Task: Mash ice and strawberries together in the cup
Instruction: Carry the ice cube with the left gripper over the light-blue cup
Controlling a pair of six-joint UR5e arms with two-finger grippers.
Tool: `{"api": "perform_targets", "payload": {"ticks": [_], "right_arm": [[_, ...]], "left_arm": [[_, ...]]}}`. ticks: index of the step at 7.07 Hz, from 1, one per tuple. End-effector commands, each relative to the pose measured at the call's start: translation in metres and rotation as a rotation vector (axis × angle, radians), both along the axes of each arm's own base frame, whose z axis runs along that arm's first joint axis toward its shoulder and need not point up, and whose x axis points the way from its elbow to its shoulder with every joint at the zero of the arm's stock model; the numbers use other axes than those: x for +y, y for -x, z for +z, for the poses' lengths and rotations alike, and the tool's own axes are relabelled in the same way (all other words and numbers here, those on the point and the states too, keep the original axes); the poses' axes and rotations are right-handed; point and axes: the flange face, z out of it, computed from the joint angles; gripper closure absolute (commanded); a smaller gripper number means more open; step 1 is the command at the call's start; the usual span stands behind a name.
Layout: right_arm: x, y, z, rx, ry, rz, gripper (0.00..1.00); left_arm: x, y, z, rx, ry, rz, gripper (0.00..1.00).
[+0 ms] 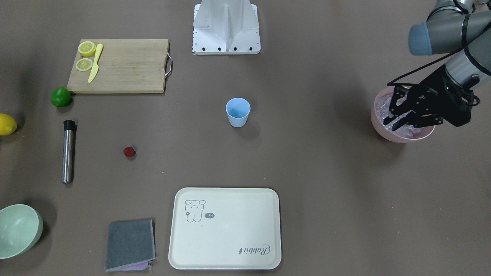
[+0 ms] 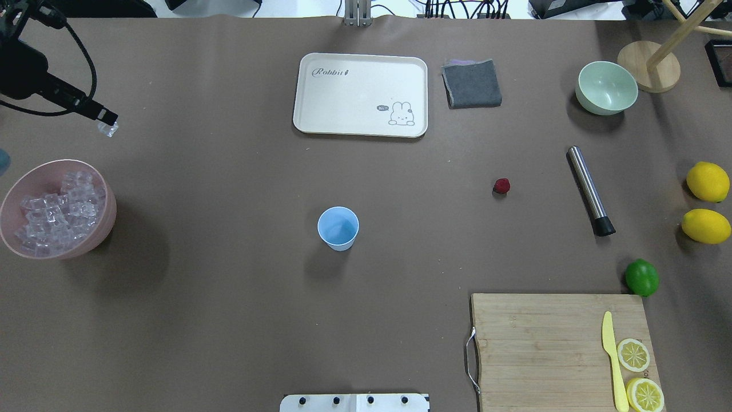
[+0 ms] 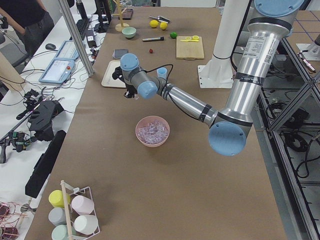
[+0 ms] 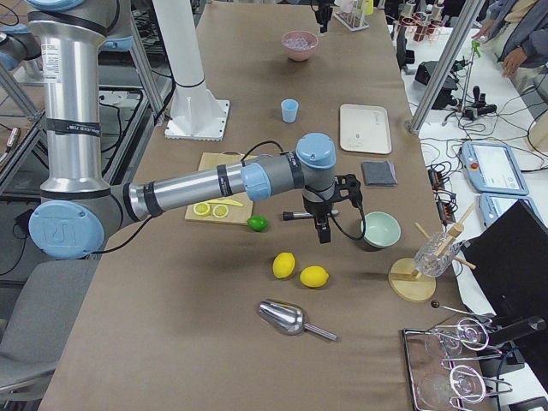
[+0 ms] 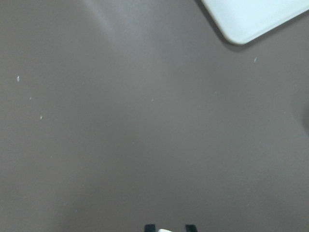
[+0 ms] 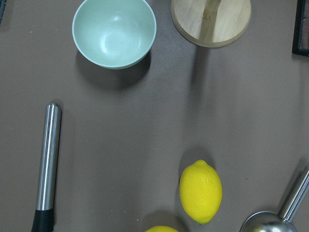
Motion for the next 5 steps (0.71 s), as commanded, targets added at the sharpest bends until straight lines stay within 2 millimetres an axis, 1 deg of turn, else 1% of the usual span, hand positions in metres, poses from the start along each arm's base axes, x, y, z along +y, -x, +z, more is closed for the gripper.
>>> {"api": "perform_targets", "payload": {"ticks": [1,2,3,4,5], "right_arm": [[0.000,0.000,0.002,0.000,0.004,0.000,0.00],[0.000,0.000,0.002,0.000,0.004,0.000,0.00],[0.000,0.000,0.003,0.002,0.007,0.000,0.00],[0.000,0.000,0.003,0.002,0.007,0.000,0.00],[0.000,0.001,0.003,0.002,0.005,-0.001,0.00]], "left_arm": [[-0.005,-0.025,-0.052,0.054,0.037,-0.020,1.00],[-0.003,-0.044,-0.075,0.078,0.064,-0.025,1.00],[-0.001,-0.058,-0.098,0.103,0.082,-0.024,1.00],[0.005,-0.074,-0.114,0.120,0.102,-0.015,1.00],[0.010,-0.090,-0.136,0.136,0.114,-0.026,1.00]]}}
